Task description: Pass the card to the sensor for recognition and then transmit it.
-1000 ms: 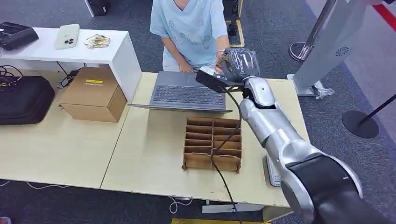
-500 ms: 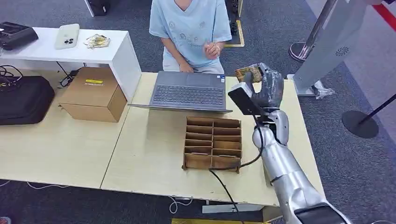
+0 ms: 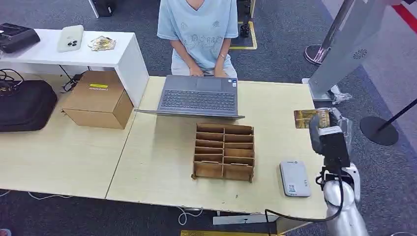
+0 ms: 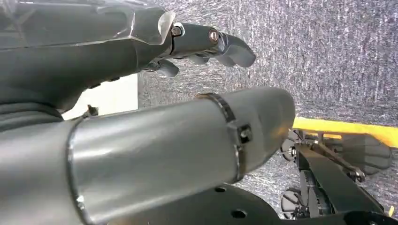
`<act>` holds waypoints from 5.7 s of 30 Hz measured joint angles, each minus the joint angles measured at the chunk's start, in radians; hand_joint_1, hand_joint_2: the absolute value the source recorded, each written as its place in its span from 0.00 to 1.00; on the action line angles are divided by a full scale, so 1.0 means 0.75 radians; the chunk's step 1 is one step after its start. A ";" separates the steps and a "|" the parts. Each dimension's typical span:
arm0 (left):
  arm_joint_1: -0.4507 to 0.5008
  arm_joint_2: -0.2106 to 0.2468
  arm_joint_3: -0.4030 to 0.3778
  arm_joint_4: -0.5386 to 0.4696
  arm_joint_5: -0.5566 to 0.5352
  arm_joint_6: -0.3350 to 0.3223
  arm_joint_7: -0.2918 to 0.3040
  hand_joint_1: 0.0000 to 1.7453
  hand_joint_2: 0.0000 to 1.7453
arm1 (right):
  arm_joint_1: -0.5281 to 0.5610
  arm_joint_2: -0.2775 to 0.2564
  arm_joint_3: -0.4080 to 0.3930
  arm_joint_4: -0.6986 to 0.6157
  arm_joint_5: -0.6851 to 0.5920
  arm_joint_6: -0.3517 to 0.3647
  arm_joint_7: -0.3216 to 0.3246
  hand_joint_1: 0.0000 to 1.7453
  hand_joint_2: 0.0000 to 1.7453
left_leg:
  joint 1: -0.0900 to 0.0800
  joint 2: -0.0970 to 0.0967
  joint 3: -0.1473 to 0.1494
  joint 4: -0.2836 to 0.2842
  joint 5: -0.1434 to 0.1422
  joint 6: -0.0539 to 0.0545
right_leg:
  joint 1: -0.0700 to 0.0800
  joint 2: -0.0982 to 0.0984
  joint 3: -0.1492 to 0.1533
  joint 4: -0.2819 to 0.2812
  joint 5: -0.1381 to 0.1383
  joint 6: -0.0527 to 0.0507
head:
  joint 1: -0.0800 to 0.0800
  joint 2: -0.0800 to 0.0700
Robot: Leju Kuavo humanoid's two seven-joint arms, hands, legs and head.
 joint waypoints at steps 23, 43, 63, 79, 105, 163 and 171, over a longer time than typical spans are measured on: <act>-0.002 0.005 0.000 0.000 -0.002 -0.046 -0.002 0.00 0.00 | 0.269 0.004 -0.229 -0.039 -0.317 0.590 0.075 1.00 1.00 | 0.000 0.000 0.000 0.000 0.000 0.001 | 0.000 0.001 0.000 0.000 -0.001 0.001 | 0.000 0.000; -0.003 0.008 0.000 0.000 0.011 -0.047 -0.002 0.00 0.00 | 0.189 -0.004 -0.311 0.211 -0.320 0.614 0.138 1.00 1.00 | 0.000 0.000 0.001 0.000 0.000 0.001 | 0.000 0.001 0.000 0.000 -0.001 0.001 | -0.001 0.000; -0.003 0.012 0.000 0.000 0.009 -0.040 -0.002 0.00 0.00 | 0.191 -0.012 -0.346 0.317 -0.313 0.648 0.158 1.00 1.00 | 0.000 0.000 0.001 0.000 0.000 0.001 | 0.000 0.001 0.001 0.000 -0.001 0.001 | 0.000 0.000; -0.003 0.012 0.000 0.000 -0.022 -0.047 0.013 0.00 0.00 | 0.225 -0.006 -0.345 0.328 -0.246 0.633 0.188 1.00 1.00 | 0.000 0.000 0.001 0.000 0.000 0.001 | 0.000 0.001 0.001 0.000 -0.001 0.001 | 0.000 0.000; -0.008 0.011 0.000 0.000 -0.022 -0.050 0.014 0.00 0.00 | 0.157 0.014 -0.261 0.419 -0.082 0.539 0.243 1.00 1.00 | 0.000 0.000 0.001 0.000 0.000 0.000 | 0.000 0.001 0.001 0.000 -0.001 0.001 | 0.000 0.000; -0.008 -0.001 0.000 0.000 0.009 -0.054 0.038 0.00 0.00 | 0.150 0.044 -0.240 0.383 0.278 0.423 0.347 1.00 1.00 | 0.000 0.000 0.001 0.000 0.000 0.000 | 0.000 0.001 0.002 0.000 0.000 0.001 | 0.000 0.000; -0.008 -0.001 0.000 0.000 0.014 -0.052 0.035 0.00 0.00 | 0.150 0.050 -0.241 0.366 0.108 0.474 0.222 1.00 1.00 | 0.000 0.000 0.001 0.000 0.000 0.000 | 0.000 0.001 0.002 0.000 0.000 0.001 | 0.000 0.000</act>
